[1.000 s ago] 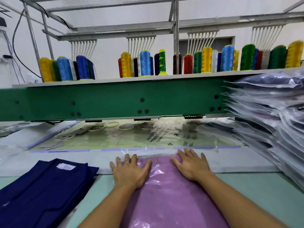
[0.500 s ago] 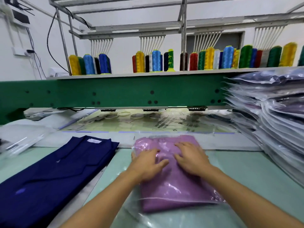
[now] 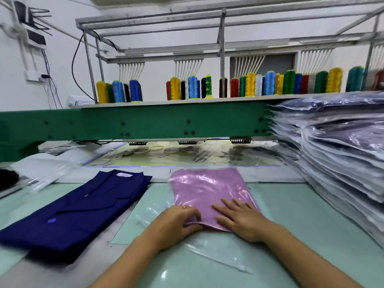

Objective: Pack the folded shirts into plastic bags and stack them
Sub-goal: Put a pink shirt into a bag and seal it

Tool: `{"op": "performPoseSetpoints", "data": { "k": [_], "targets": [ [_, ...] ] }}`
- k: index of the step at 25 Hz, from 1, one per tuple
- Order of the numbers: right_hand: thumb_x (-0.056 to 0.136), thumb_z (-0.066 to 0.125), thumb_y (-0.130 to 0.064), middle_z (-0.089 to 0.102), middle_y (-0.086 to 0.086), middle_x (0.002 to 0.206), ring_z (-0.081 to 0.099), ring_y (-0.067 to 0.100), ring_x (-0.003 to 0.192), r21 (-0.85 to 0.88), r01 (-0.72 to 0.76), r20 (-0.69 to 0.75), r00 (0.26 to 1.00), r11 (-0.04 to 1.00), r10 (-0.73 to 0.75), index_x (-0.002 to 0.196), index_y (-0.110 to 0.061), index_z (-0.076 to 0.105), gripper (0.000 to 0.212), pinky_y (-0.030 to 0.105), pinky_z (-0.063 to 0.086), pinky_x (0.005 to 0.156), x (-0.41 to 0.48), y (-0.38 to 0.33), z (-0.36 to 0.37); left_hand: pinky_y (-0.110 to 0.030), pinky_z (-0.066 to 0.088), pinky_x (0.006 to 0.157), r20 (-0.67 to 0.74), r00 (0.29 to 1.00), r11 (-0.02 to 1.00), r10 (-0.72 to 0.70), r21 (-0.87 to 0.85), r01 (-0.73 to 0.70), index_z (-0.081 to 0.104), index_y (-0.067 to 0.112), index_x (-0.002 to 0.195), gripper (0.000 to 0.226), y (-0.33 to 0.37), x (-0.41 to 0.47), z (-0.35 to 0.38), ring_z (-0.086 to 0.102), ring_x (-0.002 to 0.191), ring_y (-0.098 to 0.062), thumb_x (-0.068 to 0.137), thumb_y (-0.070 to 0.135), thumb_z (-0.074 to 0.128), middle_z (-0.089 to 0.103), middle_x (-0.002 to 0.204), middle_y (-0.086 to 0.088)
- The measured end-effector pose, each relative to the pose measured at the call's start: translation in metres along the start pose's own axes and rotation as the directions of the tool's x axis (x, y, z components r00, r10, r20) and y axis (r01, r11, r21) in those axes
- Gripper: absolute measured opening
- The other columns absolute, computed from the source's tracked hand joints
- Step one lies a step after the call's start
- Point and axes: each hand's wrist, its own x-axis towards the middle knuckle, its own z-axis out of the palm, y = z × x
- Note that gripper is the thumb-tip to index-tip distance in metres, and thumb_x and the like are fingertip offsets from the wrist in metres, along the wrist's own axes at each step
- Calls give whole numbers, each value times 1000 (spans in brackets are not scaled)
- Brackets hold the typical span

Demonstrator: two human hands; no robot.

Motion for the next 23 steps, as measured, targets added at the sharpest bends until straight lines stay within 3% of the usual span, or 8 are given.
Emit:
{"op": "performPoseSetpoints", "data": {
  "k": [3, 6, 10, 14, 17, 19, 21, 23],
  "targets": [
    [94, 13, -76, -3, -14, 168, -6, 19, 155, 10, -48, 3, 999, 999, 48, 150, -63, 0, 58, 42, -3, 124, -5, 8, 3, -29, 52, 76, -104, 991, 996, -87, 4, 88, 63, 28, 91, 12, -6, -5, 3, 59, 79, -4, 90, 36, 73, 68, 87, 15],
    [94, 13, -76, 0, -9, 168, -4, 20, 155, 4, -99, -53, 994, 995, 99, 152, -59, 3, 61, 40, -1, 124, -2, 16, -1, -33, 51, 73, -215, 962, 982, -168, 48, 183, 57, 26, 84, 18, -9, 1, 1, 60, 81, -10, 84, 22, 74, 66, 86, 13],
    [98, 16, -71, 2, -6, 169, -3, 20, 155, 14, -134, -57, 989, 991, 135, 154, -55, 8, 59, 42, 3, 124, 0, 24, 3, -33, 44, 66, -297, 911, 920, -287, 178, 348, 53, 26, 85, 18, -6, 1, 1, 55, 85, -15, 81, 16, 67, 58, 87, 11],
    [100, 18, -67, 0, -5, 169, -5, 16, 155, 36, -144, -57, 988, 989, 146, 154, -55, 8, 56, 44, 3, 123, 4, 32, 6, -34, 37, 66, -351, 842, 861, -411, 154, 484, 47, 25, 81, 23, -15, -5, -4, 54, 83, -23, 81, 7, 62, 52, 83, 8],
    [100, 24, -66, 11, -2, 168, 7, 18, 154, 6, -198, -119, 973, 980, 198, 155, -47, 20, 58, 44, 8, 123, 3, 36, 2, -32, 38, 65, -328, 782, 822, -529, 28, 568, 41, 27, 88, 30, -25, -14, -8, 49, 86, -20, 91, 41, 67, 48, 89, 5],
    [101, 35, -56, 30, -2, 160, 23, 19, 148, -36, -187, -242, 955, 982, 173, 150, -41, 34, 52, 39, 18, 120, 2, 30, -3, -34, 39, 60, -279, 767, 804, -578, -36, 594, 39, 31, 93, 35, -24, -18, -9, 56, 78, -20, 88, 56, 63, 58, 79, 5],
    [97, 49, -32, 42, -7, 149, 34, 17, 139, 0, -57, -359, 932, 998, 53, 143, -38, 45, 47, 33, 27, 115, 2, 12, -7, -32, 43, 56, -173, 772, 783, -612, -274, 559, 45, 33, 94, 30, -21, -18, -13, 64, 64, -18, 82, 52, 65, 63, 65, 6],
    [90, 53, -13, 49, -16, 134, 43, 9, 127, 128, 136, -412, 908, 982, -72, 128, -41, 56, 47, 32, 37, 109, 4, -16, -14, -30, 45, 56, -51, 801, 659, -596, -601, 452, 55, 33, 87, 19, -18, -15, -19, 61, 55, -15, 76, 44, 66, 64, 62, 2]
  ]
}}
